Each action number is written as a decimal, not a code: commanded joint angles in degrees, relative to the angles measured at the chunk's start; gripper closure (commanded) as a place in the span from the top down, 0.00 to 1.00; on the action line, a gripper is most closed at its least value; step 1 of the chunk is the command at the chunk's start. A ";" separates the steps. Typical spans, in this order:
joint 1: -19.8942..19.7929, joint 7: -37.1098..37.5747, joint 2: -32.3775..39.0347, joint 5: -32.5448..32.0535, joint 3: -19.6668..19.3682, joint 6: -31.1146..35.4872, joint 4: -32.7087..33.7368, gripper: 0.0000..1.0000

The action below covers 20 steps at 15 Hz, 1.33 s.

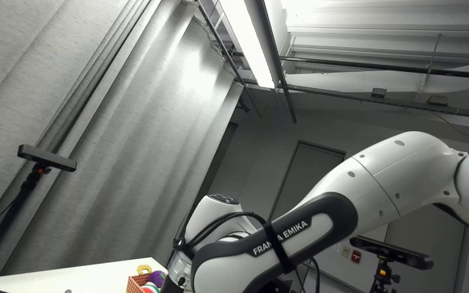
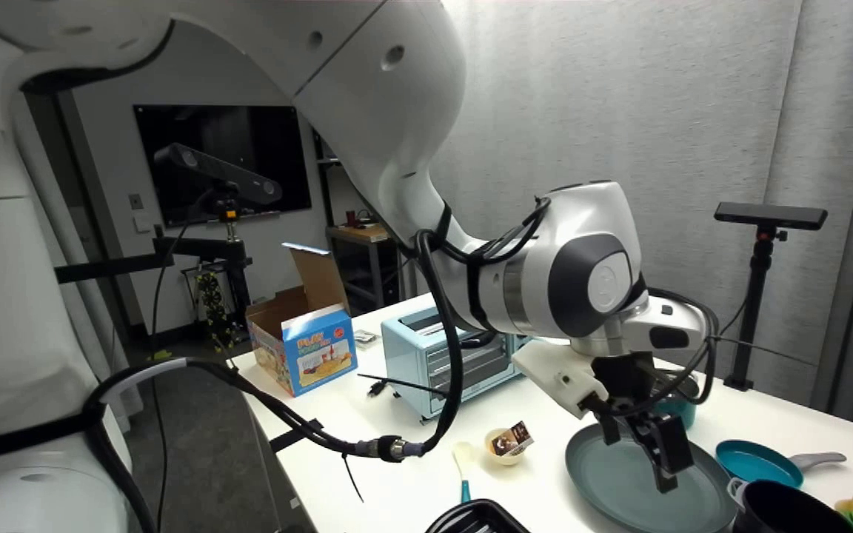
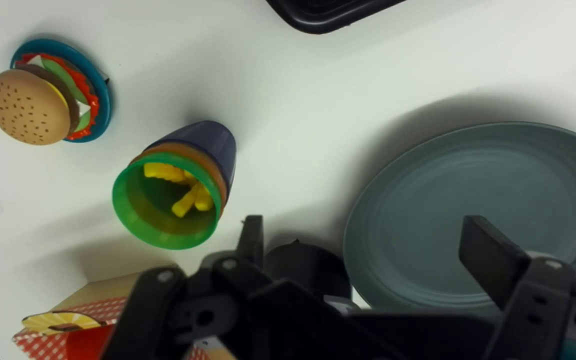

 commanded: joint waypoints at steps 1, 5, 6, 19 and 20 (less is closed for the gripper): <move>0.17 4.88 -4.69 -4.32 2.45 1.48 -3.82 1.00; -0.22 8.60 -7.28 -7.23 5.42 1.10 -5.76 1.00; -0.31 9.43 -8.02 -7.86 6.08 1.01 -6.35 1.00; -0.93 9.45 -9.18 -6.59 9.69 -0.03 -7.43 1.00; -0.93 9.45 -9.18 -6.59 9.69 -0.03 -7.44 1.00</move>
